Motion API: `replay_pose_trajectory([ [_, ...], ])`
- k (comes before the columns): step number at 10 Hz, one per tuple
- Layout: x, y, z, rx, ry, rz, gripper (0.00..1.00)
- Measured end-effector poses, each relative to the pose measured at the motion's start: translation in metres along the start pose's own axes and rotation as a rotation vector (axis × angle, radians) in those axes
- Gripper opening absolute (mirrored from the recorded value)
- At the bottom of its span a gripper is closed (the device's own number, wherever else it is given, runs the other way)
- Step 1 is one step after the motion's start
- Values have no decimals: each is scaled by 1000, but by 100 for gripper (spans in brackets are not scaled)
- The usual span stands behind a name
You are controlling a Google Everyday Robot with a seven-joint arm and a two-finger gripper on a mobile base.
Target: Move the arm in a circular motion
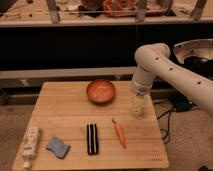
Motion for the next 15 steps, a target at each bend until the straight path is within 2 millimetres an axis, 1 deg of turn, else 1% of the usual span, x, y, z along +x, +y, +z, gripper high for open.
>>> replay_pose_trajectory([
  [1,-2,12,0,-13,14,11,80],
  [3,-14,25,4,-26,26,27,80],
  [4,-18,38,6,-40,46,45,80],
  [6,-35,51,8,-50,67,51,80],
  [7,-52,56,10,-51,81,44,80],
  [8,-68,56,11,-50,94,28,80],
  [9,-89,56,11,-45,110,8,80],
  [10,-104,55,11,-39,125,-9,80],
  [11,-128,52,11,-31,141,-46,80],
  [12,-143,48,9,-27,150,-74,80],
  [14,-158,39,7,-21,163,-118,80],
  [15,-170,29,6,-17,170,-152,80],
])
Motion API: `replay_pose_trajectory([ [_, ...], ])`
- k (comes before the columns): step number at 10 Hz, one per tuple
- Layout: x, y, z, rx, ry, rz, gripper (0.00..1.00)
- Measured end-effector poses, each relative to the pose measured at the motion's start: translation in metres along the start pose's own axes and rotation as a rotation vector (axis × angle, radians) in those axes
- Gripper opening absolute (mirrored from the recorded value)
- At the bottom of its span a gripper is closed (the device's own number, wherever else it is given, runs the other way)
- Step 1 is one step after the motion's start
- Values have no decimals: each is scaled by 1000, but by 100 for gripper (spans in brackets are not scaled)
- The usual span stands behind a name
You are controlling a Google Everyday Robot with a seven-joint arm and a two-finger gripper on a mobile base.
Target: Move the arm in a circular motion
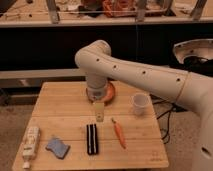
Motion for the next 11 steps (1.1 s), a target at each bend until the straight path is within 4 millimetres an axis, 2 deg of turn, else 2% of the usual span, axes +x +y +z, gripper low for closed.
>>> replay_pose_trajectory([
  [6,-8,-63,3,21,27,-67,80],
  [11,-5,-112,11,43,19,-90,80],
])
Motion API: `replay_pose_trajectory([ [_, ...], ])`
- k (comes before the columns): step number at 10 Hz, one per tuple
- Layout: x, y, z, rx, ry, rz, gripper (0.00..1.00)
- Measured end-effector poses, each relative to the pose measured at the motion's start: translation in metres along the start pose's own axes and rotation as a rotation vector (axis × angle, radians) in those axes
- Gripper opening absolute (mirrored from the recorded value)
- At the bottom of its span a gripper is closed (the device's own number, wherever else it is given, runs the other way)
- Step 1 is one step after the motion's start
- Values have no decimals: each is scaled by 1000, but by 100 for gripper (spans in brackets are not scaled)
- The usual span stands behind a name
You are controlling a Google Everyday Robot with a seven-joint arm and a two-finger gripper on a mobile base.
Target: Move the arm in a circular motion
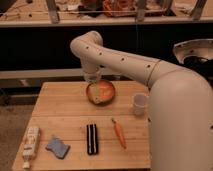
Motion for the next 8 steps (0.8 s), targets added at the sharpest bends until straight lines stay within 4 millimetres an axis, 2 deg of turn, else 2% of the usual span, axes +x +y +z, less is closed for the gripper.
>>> replay_pose_trajectory([
  [6,40,-58,14,34,-29,24,80],
  [8,62,-66,17,31,-29,49,80],
])
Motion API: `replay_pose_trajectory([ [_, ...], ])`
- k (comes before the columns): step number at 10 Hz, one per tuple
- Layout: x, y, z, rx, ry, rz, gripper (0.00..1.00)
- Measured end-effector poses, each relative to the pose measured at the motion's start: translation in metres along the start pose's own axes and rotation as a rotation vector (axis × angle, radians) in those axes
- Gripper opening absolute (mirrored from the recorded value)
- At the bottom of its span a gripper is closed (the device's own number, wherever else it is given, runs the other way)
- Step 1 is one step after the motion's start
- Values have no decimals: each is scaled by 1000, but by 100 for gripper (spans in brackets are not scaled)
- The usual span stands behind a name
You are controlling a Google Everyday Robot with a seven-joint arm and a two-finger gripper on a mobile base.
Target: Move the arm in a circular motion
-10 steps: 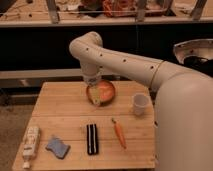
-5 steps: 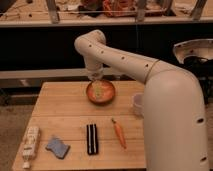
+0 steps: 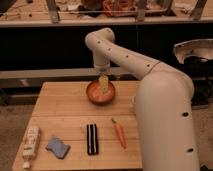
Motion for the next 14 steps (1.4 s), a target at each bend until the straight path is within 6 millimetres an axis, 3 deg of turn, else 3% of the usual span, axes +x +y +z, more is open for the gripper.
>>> replay_pose_trajectory([
  [6,56,6,5,-3,4,83,80],
  [11,106,37,7,-7,16,165,80],
  [14,142,74,4,-2,25,232,80],
])
